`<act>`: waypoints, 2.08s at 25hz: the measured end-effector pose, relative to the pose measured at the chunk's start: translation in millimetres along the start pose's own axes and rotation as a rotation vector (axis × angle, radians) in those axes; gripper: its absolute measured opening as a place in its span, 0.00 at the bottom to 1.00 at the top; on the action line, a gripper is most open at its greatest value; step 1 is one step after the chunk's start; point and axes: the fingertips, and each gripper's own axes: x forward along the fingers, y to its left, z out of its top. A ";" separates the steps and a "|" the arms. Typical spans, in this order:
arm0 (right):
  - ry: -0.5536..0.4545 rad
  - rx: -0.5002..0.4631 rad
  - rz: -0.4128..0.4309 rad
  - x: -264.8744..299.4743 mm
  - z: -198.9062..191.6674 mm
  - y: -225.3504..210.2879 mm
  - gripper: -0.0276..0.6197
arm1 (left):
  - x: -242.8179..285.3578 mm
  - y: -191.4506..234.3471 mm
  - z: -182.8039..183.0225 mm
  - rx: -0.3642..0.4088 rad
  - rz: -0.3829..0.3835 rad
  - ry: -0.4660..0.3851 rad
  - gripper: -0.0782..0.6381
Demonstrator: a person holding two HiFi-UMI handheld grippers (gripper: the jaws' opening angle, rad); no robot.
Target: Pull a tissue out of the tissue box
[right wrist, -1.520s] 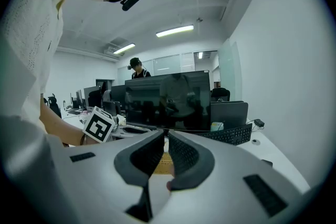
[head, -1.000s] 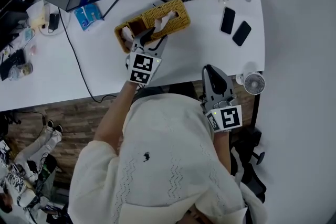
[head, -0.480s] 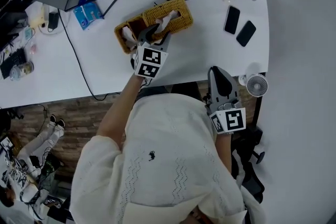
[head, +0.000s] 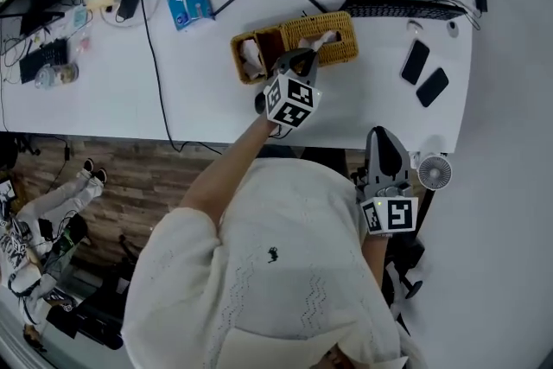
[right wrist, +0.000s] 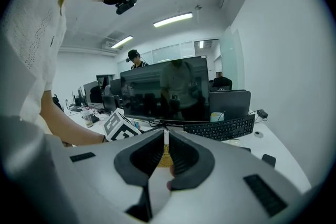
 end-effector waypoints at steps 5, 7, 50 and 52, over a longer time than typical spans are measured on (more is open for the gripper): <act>-0.004 0.000 -0.002 -4.5 -2.9 4.0 0.08 | -5.1 -8.5 -0.5 -0.006 -0.042 -0.016 0.13; -0.006 -0.004 -0.003 -6.9 -4.3 4.9 0.08 | -6.7 -11.6 -0.6 -0.004 -0.051 -0.020 0.13; -0.045 -0.031 -0.007 -34.1 -14.6 39.4 0.07 | -62.0 -50.5 -7.9 -0.020 -0.139 -0.100 0.13; -0.046 -0.033 -0.003 -33.5 -14.5 42.2 0.07 | -65.6 -50.8 -8.9 -0.024 -0.142 -0.104 0.13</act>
